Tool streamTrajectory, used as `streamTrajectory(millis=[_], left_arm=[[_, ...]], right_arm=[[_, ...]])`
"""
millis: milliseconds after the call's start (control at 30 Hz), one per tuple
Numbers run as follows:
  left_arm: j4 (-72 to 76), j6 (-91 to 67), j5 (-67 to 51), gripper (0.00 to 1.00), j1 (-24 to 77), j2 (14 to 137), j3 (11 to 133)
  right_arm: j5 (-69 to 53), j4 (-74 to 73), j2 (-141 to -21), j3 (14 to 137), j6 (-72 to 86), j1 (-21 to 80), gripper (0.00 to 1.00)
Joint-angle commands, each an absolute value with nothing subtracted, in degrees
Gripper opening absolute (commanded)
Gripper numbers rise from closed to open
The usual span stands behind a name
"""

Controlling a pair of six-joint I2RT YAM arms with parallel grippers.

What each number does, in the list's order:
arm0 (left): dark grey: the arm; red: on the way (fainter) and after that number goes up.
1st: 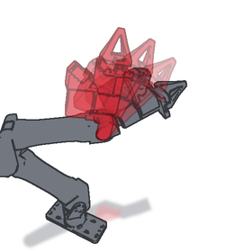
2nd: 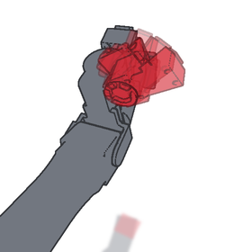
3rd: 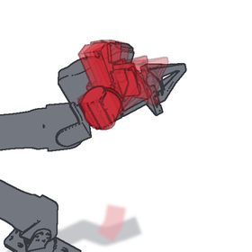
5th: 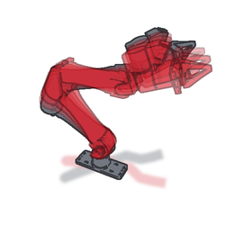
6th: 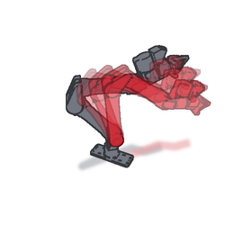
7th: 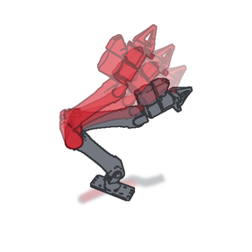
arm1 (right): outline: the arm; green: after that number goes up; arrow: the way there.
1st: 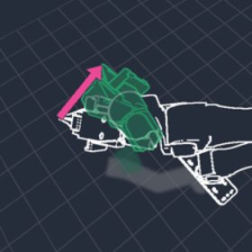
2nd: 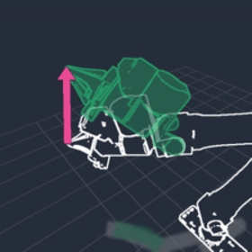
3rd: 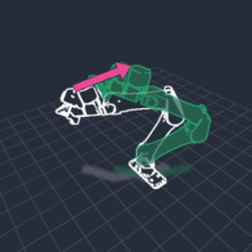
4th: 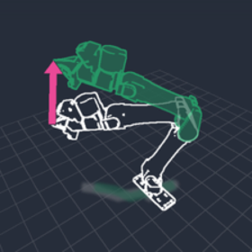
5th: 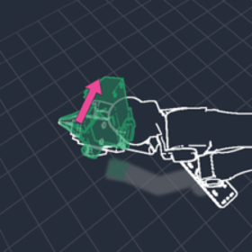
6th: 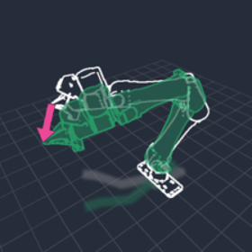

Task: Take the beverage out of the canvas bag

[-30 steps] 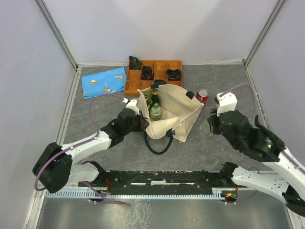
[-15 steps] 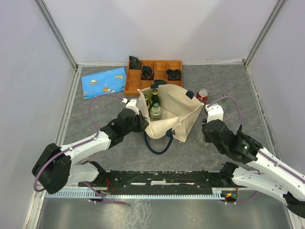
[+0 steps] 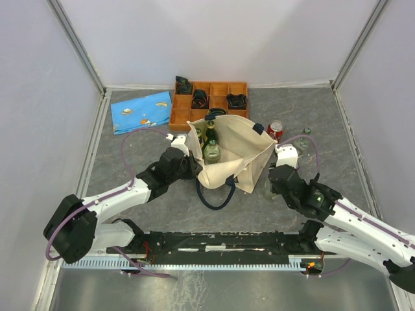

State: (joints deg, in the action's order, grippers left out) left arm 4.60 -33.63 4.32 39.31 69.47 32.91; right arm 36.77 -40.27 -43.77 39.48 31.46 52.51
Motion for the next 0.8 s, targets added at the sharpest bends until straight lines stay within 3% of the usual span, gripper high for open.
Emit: streamTrajectory(millis=[0, 33, 133, 167, 200, 467, 767], left_arm=[[3.7, -33.6, 8.6, 0.20, 38.7, 69.9, 31.9], [3.8, -33.6, 8.5, 0.21, 38.8, 69.9, 31.8], [4.0, -33.6, 8.4, 0.21, 38.8, 69.8, 31.8], [4.0, -33.5, 8.4, 0.21, 38.8, 69.8, 31.8], [4.1, -33.3, 8.4, 0.20, 38.7, 69.8, 31.7], [4.4, -33.2, 7.7, 0.20, 38.8, 70.1, 31.6], [4.9, -33.4, 8.2, 0.20, 38.8, 69.1, 31.0]], right_arm=[[43.5, -33.9, -42.5, 40.9, 34.3, 52.6, 0.03], [43.6, -34.6, -42.6, 40.9, 35.0, 52.6, 0.13], [43.6, -36.7, -42.5, 40.8, 37.0, 52.6, 0.66], [43.6, -37.3, -42.5, 40.9, 37.8, 52.6, 0.78], [43.6, -38.0, -42.5, 41.0, 38.1, 52.6, 0.83], [41.9, -40.1, -44.0, 46.3, 35.0, 52.6, 0.91], [33.7, -41.9, -55.8, 70.0, 24.1, 52.9, 0.83]])
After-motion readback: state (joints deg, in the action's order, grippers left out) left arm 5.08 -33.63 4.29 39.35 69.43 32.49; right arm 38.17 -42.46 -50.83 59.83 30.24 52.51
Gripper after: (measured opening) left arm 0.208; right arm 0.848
